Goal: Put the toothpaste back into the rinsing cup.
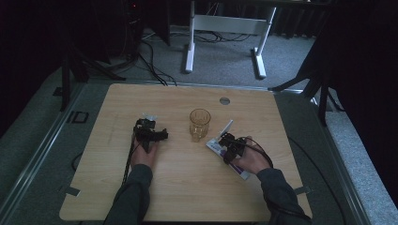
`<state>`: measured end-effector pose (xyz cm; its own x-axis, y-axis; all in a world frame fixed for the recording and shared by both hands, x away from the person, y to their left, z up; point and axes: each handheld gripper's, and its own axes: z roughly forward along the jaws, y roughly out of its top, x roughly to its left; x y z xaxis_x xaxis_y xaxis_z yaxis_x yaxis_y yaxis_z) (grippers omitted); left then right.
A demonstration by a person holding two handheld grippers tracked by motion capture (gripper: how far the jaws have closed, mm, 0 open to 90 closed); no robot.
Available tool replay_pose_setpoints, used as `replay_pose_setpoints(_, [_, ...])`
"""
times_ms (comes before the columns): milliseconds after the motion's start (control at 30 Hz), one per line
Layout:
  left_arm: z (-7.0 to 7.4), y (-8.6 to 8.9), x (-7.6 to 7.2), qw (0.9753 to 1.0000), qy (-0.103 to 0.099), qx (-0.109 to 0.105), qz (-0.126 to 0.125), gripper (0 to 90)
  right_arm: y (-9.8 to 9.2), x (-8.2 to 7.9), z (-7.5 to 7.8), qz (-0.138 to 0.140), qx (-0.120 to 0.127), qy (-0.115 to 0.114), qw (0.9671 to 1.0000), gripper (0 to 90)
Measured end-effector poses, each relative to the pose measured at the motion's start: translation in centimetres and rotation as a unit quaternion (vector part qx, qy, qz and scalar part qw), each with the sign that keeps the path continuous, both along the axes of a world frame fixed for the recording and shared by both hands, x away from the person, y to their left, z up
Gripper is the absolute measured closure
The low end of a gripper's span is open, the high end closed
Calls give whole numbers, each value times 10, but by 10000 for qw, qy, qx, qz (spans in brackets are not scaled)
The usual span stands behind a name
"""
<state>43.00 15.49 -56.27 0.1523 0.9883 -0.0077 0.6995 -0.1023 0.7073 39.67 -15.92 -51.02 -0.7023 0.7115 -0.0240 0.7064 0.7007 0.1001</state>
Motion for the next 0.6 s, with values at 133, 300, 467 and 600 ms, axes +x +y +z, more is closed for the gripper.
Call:
replay_pose_setpoints(133, [0,0,0,10000,0,0,0,144,-3,-1,1,-43,69,-48,10000,686])
replay_pose_setpoints(300, [0,0,0,10000,1,1,0,144,-9,-2,5,-132,151,-174,9996,693])
replay_pose_setpoints(467, [0,0,0,10000,1,1,-1,144,-13,-2,11,-212,241,-301,9990,695])
replay_pose_setpoints(600, [0,0,0,10000,0,0,-1,144,-16,-1,14,-259,348,-346,9985,696])
